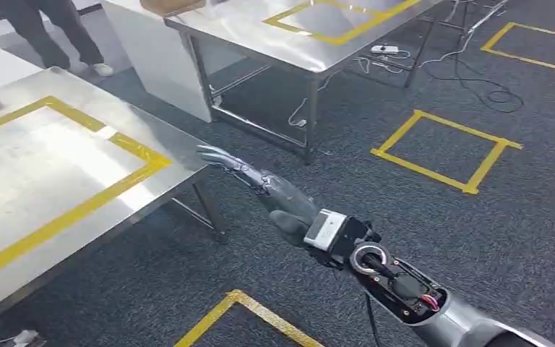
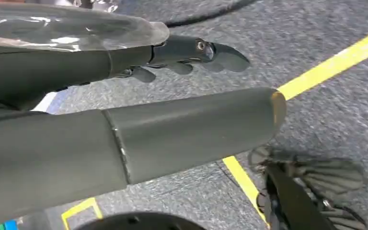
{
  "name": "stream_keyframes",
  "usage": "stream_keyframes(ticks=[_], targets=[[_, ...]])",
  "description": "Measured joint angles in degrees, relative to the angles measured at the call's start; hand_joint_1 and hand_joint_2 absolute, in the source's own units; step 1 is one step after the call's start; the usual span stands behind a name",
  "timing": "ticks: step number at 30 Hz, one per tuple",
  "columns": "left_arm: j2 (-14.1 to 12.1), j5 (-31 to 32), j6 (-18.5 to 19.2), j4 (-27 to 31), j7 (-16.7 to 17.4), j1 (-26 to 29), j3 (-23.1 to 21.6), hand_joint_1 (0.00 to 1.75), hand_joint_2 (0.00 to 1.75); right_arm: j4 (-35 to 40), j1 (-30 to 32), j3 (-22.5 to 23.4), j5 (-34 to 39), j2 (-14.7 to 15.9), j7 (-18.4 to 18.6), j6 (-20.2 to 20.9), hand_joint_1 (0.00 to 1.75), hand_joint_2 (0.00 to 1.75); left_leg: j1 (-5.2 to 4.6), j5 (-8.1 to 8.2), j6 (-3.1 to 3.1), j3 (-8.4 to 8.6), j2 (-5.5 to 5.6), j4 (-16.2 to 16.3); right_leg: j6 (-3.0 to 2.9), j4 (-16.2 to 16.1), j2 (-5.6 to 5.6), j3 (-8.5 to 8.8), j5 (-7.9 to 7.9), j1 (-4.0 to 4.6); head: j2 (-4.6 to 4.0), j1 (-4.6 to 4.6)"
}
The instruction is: Take the parts from the cabinet and place them on the table.
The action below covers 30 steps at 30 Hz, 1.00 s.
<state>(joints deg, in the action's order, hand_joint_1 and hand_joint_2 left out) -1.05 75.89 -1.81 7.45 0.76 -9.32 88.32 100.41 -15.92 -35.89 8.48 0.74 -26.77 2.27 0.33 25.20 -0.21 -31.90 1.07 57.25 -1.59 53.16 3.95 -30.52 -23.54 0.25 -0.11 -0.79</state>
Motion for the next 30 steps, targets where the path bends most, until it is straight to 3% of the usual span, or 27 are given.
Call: stream_keyframes(ticks=[1, 2, 5, 6, 7, 8, 9, 11, 12, 13, 14, 15, 16, 17, 18, 22, 23, 24, 25, 27, 28, 29, 30], targets=[[-0.1, -0.1, 0.0, 0.0, 0.0, 0.0, 0.0, 0.0, 0.0, 0.0, 0.0, 0.0, 0.0, 0.0, 0.0, 0.0, 0.0, 0.0, 0.0, -0.73, 0.39, 1.75, 1.83, -4.2, 0.1, 0.0, 0.32, -0.08, -0.01, -0.09, 0.0, 0.04], [-0.1, -0.1, -0.1, 0.0, 0.0, -0.1, 0.0, 0.0, 0.0, 0.0, 0.0, 0.0, 0.0, 0.0, 0.0, 0.0, 0.0, 0.0, -0.18, -0.56, 0.33, 1.97, 2.23, -4.4, 0.57, 0.1, 0.71, -0.4, 0.0, 0.26, 0.0, 0.02], [-0.1, 0.4, 0.0, 0.0, -0.2, -0.2, 0.0, 0.0, 0.0, 0.0, 0.0, 0.0, -0.3, 0.0, 0.4, -0.1, 0.0, 0.0, -0.56, -0.73, 0.78, 1.78, 1.08, -4.5, 1.53, -0.1, 1.76, -0.72, 0.3, -0.25, 0.0, -0.11], [0.1, 0.5, 0.0, 0.0, -0.3, -0.3, 0.0, 0.0, 0.0, 0.0, 0.0, 0.1, -0.3, 0.1, 0.5, -0.2, 0.0, 0.0, -0.22, -0.95, 1.1, 1.88, 0.54, -4.9, 1.82, 0.0, 2.2, -0.89, 0.27, 0.06, 0.0, -0.07], [0.3, 0.7, 0.1, 0.0, -0.3, -0.3, 0.0, 0.0, 0.0, 0.0, 0.0, 0.1, -0.3, 0.2, 0.6, -0.4, 0.0, 0.0, 0.2, -1.09, 1.29, 1.93, -0.06, -5.1, 1.94, 0.2, 1.75, -0.91, -0.01, 0.04, 0.0, -0.02], [0.1, 0.9, 0.2, 0.0, -0.5, -0.3, 0.0, 0.0, 0.0, 0.2, -0.1, 0.1, -0.4, 0.3, 0.9, -0.6, 0.0, 0.0, 0.22, -1.05, 1.52, 1.93, -0.53, -5.1, 2.46, 3.5, -1.26, -2.22, -2.57, 0.1, 0.0, -0.61], [0.1, 1.0, 0.3, 0.0, -0.6, -0.2, 0.0, 0.0, 0.0, 0.2, 0.0, 0.1, -0.4, 0.3, 0.9, -0.7, 0.0, 0.0, 0.21, -1.03, 1.54, 1.92, -0.97, -5.1, 2.86, 7.9, -2.58, -4.27, -5.16, -0.12, 0.0, -1.16], [0.1, 1.2, 0.5, 0.0, -0.6, 0.0, 0.0, 0.0, 0.0, 0.2, 0.4, 0.1, -0.4, 0.6, 1.0, -0.7, 0.0, 0.0, 0.18, -0.99, 1.58, 1.85, -2.23, -5.1, 3.43, 19.1, -3.5, -9.39, -9.81, -0.45, 0.0, -1.33], [0.1, 1.3, 0.5, 0.0, -0.6, 0.1, 0.0, 0.0, 0.0, 0.2, 0.5, 0.1, -0.4, 0.7, 1.0, -0.8, 0.0, 0.0, 0.19, -0.97, 1.56, 1.84, -2.7, -5.1, 3.54, 21.1, -3.59, -10.32, -10.14, -0.54, 0.0, -1.51], [0.1, 1.3, 0.5, 0.0, -0.6, 0.1, 0.0, 0.0, 0.0, 0.2, 0.7, 0.1, -0.4, 0.8, 1.0, -0.8, 0.0, 0.0, 0.19, -0.92, 1.49, 1.89, -3.17, -5.1, 3.59, 20.2, -3.65, -9.94, -9.04, -0.69, 0.0, -1.77], [0.2, 1.3, 0.5, 0.0, -0.6, 0.0, 0.0, 0.0, 0.0, 0.1, 0.7, 0.1, -0.4, 0.9, 1.0, -0.8, 0.0, 0.0, 0.19, -0.86, 1.42, 1.95, -3.67, -5.1, 3.5, 16.8, -3.77, -8.2, -7.02, -0.75, 0.0, -1.92], [0.2, 1.3, 0.5, 0.0, -0.6, 0.0, 0.0, 0.0, 0.0, 0.2, 0.7, 0.1, -0.4, 0.9, 1.0, -0.8, 0.0, 0.0, 0.19, -0.77, 1.28, 2.11, -4.05, -5.1, 3.32, 11.4, -4.08, -5.35, -4.45, -0.72, 0.0, -2.03], [0.3, 1.3, 0.5, 0.0, -0.6, -0.1, 0.0, 0.0, 0.0, 0.2, 0.7, 0.1, -0.4, 0.9, 1.0, -0.8, 0.0, 0.0, 0.18, -0.62, 1.06, 2.41, -4.53, -5.1, 3.02, 4.2, -5.18, -1.43, -1.54, -0.64, 0.0, -2.25], [0.3, 1.3, 0.5, 0.0, -0.6, -0.1, 0.0, 0.0, 0.0, 0.2, 0.6, 0.1, -0.4, 0.9, 1.0, -0.8, 0.0, 0.0, 0.08, -0.5, 0.88, 2.58, -4.78, -5.1, 2.78, 0.6, -7.06, 0.41, -1.06, -0.43, 0.0, -2.38], [0.3, 1.2, 0.5, 0.0, -0.4, -0.1, 0.0, 0.0, 0.0, 0.2, 0.7, 0.1, -0.4, 0.9, 1.0, -0.9, 0.0, 0.0, -0.23, -0.34, 0.5, 2.54, -5.0, -4.9, 2.09, 0.0, -6.91, 0.55, -1.15, 0.09, 0.0, -2.15], [0.3, 1.3, 0.4, 0.0, -0.2, -0.2, 0.0, 0.0, 0.0, 0.1, 0.8, 0.1, -0.4, 0.9, 1.0, -1.0, 0.0, 0.0, -0.09, -0.21, -0.51, 2.95, -6.53, -5.0, 0.97, -0.2, -4.91, 0.35, -0.84, 0.12, 0.0, -1.71], [0.2, 1.3, 0.4, 0.0, -0.1, -0.2, 0.0, 0.0, 0.0, 0.1, 0.8, 0.2, -0.4, 1.0, 1.0, -1.0, 0.0, 0.0, 0.21, 1.11, -0.83, 2.57, -4.99, -3.6, 0.62, -0.4, -4.44, 0.53, -0.56, -0.26, 0.0, -1.58], [0.3, 1.3, 0.4, 0.0, -0.1, -0.3, 0.0, 0.0, 0.0, 0.1, 0.7, 0.2, -0.4, 1.0, 1.1, -1.0, 0.0, 0.0, 0.25, 3.05, -0.95, 1.26, -3.33, -0.7, 0.36, -0.4, -4.15, 0.41, -0.43, -0.36, 0.0, -1.12], [0.4, 1.3, 0.4, 0.0, -0.1, -0.2, 0.0, 0.0, 0.0, 0.1, 0.8, 0.2, -0.3, 1.0, 1.2, -1.0, 0.0, 0.0, 0.38, 5.9, -1.18, -1.27, -1.99, 4.8, 0.22, -0.4, -3.83, 0.27, -0.35, -0.35, 0.0, -0.51], [0.3, 1.4, 0.4, 0.0, -0.1, 0.0, 0.0, 0.0, 0.0, 0.1, 1.0, 0.2, -0.3, 1.0, 1.2, -1.0, 0.0, 0.0, 0.37, 9.79, -1.41, -6.32, -1.42, 15.0, 0.15, -0.4, -2.72, 0.09, -0.31, -0.2, 0.0, -0.11], [0.3, 1.5, 0.4, 0.0, -0.1, 0.0, 0.0, 0.0, 0.0, 0.1, 1.0, 0.2, -0.4, 1.0, 1.4, -1.0, 0.0, 0.0, 0.37, 9.82, -1.39, -7.42, -1.42, 16.8, 0.15, -0.3, -2.14, 0.1, -0.31, -0.14, 0.0, -0.05], [0.4, 1.5, 0.5, 0.0, -0.1, 0.1, 0.0, 0.0, 0.0, 0.0, 1.0, 0.2, -0.4, 1.0, 1.6, -1.1, 0.0, 0.0, 0.37, 8.58, -1.25, -7.18, -1.4, 15.8, 0.16, -0.3, -1.54, 0.17, -0.31, -0.1, 0.0, -0.02], [0.4, 1.6, 0.6, 0.0, -0.1, 0.1, 0.0, 0.0, 0.0, 0.0, 1.0, 0.2, -0.4, 1.0, 1.7, -1.2, 0.0, 0.0, 0.37, 6.09, -1.03, -5.62, -1.38, 11.9, 0.16, -0.2, -0.88, 0.21, -0.32, -0.1, 0.0, 0.05]])
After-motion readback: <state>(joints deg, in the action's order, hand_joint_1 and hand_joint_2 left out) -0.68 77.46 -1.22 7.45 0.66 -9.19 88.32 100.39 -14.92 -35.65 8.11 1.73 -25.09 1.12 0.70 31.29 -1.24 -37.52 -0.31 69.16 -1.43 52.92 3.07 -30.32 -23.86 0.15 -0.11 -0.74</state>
